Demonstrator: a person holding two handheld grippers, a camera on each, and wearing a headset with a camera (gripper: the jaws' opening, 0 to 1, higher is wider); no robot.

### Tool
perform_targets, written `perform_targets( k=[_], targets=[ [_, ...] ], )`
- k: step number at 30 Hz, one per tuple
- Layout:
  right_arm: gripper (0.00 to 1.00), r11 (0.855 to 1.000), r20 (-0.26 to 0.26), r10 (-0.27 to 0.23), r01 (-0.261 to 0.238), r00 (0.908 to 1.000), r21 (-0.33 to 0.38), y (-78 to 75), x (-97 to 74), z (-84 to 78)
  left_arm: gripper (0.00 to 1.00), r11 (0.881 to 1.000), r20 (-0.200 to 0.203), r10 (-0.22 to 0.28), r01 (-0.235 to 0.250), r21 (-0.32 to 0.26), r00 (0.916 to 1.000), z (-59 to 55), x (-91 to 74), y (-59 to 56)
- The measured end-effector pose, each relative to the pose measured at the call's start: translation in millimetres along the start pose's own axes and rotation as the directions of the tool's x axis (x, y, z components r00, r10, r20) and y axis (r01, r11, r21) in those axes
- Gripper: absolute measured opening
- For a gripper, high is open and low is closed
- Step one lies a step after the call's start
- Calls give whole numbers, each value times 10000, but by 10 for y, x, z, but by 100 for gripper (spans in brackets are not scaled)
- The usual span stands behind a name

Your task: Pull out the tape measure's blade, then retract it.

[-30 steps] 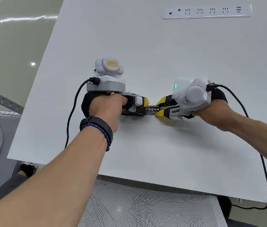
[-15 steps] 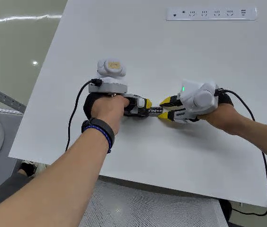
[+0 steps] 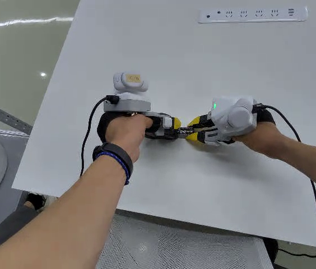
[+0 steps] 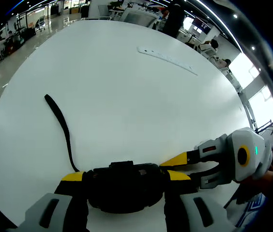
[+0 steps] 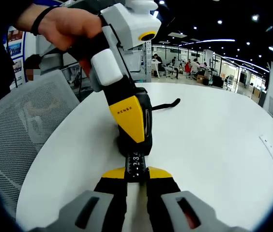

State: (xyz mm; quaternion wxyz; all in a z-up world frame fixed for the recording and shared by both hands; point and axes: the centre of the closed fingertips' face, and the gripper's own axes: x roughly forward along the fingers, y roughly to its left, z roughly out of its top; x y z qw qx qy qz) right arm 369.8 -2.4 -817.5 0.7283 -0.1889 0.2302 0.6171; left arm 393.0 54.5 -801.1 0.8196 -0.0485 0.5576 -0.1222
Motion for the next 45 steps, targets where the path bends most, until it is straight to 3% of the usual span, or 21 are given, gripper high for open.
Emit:
perform_targets(
  k=[29,45],
  targets=[
    [13,9980,-168,503,-509,9986,-369,22,138,106,60,9998,-47,102,-103,-186,9999,-1,-35,52],
    [13,9982,-268,492,-501,9984,-334,14,177,139,60,9992,-8,37,-37,-391,10000,15,-34,64]
  ],
)
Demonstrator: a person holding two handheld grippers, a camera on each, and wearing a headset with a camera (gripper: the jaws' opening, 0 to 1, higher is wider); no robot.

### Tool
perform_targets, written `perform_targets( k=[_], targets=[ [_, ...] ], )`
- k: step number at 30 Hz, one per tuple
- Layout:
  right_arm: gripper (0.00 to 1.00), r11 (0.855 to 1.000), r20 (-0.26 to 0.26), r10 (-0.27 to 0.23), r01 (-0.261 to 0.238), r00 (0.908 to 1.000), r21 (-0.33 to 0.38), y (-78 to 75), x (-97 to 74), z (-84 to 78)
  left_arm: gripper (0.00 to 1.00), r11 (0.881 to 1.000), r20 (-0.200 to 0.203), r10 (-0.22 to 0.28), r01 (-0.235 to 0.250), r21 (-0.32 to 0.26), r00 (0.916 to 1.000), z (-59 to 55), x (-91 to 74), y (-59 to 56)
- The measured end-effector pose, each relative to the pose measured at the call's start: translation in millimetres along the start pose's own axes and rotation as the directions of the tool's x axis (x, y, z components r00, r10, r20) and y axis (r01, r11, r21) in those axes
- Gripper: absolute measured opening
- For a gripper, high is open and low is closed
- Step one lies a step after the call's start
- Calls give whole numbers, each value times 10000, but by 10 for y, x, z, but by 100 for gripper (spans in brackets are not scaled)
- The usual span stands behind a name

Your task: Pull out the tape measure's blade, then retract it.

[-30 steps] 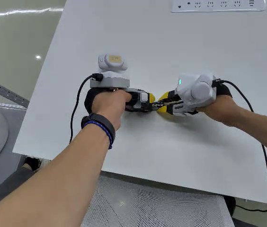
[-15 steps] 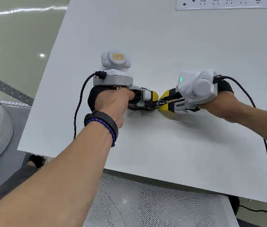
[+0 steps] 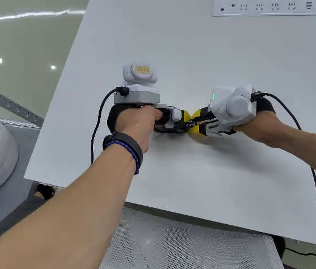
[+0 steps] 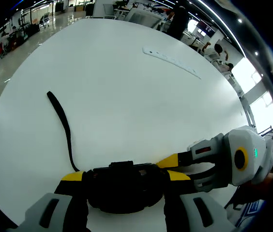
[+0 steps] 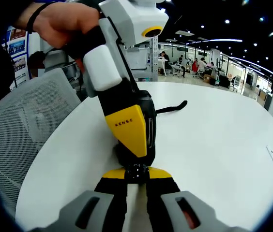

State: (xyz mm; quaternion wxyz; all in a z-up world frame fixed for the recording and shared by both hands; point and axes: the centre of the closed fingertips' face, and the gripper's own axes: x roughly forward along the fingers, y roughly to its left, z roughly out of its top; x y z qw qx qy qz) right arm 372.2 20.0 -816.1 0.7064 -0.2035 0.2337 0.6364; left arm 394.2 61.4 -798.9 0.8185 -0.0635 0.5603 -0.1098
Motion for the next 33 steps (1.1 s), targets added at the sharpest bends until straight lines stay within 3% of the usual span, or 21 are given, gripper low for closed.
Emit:
perform_targets(
  k=[9,19,24,27,33],
  targets=[
    [14,9985,58,-287,284,9996,465,-4,-27,-18,61,10000,31,54,-54,58,10000,-9,5,1],
    [16,9978,-118,-417,422,9991,509,-11,-32,-29,62,10000,-106,-25,26,70,9999,-33,-18,-11],
    [16,9956,-294,-580,600,9979,725,-31,-60,-52,62,9996,-47,-228,228,143,9997,-22,-13,-6],
    [17,9923,-123,-627,636,9980,1066,-13,-96,-35,61,9982,-222,-386,396,455,9990,-41,-23,-12],
    [18,9821,-464,-1017,1077,9937,1543,-57,-169,-148,60,9977,-204,-599,605,315,9980,-49,-56,5]
  ],
)
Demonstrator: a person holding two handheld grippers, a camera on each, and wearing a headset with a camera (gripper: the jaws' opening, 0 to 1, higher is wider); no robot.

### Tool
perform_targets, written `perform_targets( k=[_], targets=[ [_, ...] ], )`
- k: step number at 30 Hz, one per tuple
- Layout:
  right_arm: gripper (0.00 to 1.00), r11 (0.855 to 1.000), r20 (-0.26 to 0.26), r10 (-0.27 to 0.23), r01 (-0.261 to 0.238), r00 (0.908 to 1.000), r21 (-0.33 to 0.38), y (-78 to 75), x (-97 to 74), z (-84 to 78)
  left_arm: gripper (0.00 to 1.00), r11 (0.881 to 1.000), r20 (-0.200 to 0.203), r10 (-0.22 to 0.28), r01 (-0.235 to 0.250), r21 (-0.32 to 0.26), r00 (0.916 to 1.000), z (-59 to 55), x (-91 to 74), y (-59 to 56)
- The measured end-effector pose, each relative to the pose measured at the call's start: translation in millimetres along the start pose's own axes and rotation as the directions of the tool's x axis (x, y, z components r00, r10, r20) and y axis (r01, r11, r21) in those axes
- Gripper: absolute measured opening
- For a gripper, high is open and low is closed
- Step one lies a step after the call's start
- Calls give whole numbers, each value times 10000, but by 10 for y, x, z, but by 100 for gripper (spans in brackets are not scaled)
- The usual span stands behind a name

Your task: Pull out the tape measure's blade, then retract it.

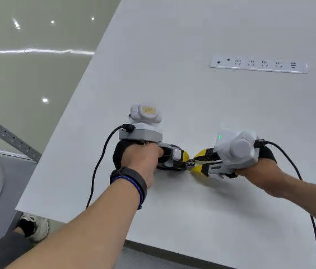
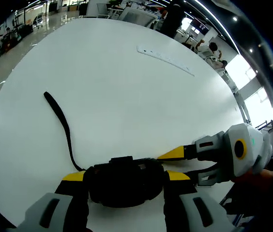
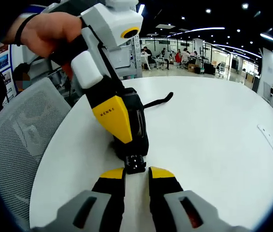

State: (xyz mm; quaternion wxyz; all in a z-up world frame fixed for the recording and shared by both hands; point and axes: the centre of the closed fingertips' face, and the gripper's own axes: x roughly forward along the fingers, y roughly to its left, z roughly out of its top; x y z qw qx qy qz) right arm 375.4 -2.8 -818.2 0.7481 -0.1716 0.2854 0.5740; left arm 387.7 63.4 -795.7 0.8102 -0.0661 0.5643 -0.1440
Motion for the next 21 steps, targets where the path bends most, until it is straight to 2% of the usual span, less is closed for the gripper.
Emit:
perform_targets(
  k=[3,10,11,14,19,21],
  targets=[
    [21,9975,281,-256,237,9993,669,-36,-75,-2,60,10000,96,-26,26,4,10000,-2,-15,2],
    [26,9917,184,-631,607,9978,1134,-43,-221,-108,59,9997,265,-144,139,187,9995,-41,-91,28],
    [27,9893,204,-677,645,9975,1308,-32,-247,-112,59,9999,348,-65,61,94,9994,-39,-112,71],
    [29,9835,198,-893,850,9958,1599,-14,-301,-137,61,9997,333,-239,237,87,9992,-53,-146,88],
    [31,9762,160,-1141,1091,9933,1877,24,-401,-161,61,9995,548,-182,168,256,9983,-41,-277,152],
    [32,9715,216,-1215,1145,9924,2075,35,-446,-158,62,9992,583,-292,276,273,9979,-43,-311,170]
  ],
)
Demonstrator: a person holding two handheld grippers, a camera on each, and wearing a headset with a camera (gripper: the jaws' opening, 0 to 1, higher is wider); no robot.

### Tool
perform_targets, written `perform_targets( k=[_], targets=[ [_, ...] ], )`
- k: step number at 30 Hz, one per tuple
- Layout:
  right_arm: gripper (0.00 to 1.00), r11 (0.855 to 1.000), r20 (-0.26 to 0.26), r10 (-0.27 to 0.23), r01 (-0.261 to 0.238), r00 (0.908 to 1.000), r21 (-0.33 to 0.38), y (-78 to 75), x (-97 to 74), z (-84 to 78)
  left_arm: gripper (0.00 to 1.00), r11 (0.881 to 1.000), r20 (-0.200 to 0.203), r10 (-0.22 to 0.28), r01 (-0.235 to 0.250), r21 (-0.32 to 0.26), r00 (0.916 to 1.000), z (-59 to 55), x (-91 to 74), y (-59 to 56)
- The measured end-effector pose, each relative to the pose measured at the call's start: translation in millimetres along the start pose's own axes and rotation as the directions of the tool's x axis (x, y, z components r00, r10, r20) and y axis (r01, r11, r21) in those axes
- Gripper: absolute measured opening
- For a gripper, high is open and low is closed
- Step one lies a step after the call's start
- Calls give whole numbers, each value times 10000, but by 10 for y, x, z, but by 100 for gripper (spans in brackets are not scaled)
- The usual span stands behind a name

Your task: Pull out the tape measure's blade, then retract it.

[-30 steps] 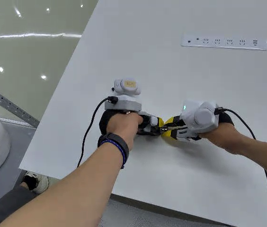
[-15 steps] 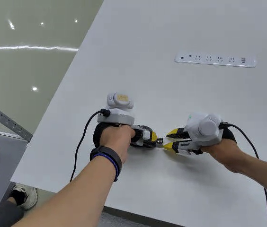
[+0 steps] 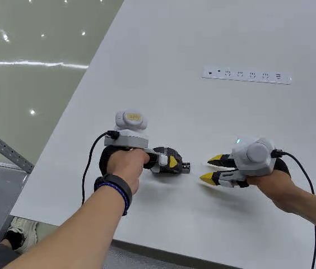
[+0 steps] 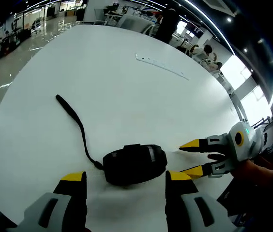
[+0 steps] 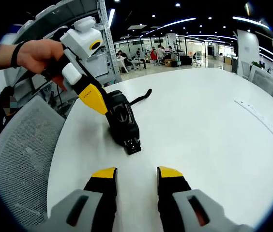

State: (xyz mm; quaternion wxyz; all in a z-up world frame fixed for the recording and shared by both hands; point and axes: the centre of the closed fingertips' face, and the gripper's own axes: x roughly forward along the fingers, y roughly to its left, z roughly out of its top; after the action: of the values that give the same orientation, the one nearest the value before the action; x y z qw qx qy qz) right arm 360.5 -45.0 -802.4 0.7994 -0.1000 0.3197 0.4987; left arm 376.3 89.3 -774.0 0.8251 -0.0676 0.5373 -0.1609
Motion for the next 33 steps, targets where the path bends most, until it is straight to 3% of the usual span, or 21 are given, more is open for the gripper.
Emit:
perform_targets(
  k=[7,18,20,24,28,33],
  targets=[
    [36,9976,113,-495,489,9987,493,-27,-176,-7,62,9981,173,32,-43,612,9998,10,-194,97],
    [40,9842,274,-1293,1249,9912,1258,-53,-504,-50,66,9931,914,-324,217,1155,9953,143,-550,324],
    [41,9820,327,-1429,1375,9892,1297,-31,-561,-27,67,9871,1003,-383,220,1584,9942,159,-597,354],
    [41,9776,468,-1694,1618,9844,1349,-9,-661,21,68,9816,1296,-539,287,1885,9901,203,-690,384],
    [42,9714,689,-1983,1866,9777,1470,-6,-756,68,69,9674,1658,-730,294,2517,9834,277,-763,365],
    [44,9638,883,-2259,2094,9701,1652,13,-861,104,73,9636,1816,-776,270,2659,9803,306,-813,405]
  ],
)
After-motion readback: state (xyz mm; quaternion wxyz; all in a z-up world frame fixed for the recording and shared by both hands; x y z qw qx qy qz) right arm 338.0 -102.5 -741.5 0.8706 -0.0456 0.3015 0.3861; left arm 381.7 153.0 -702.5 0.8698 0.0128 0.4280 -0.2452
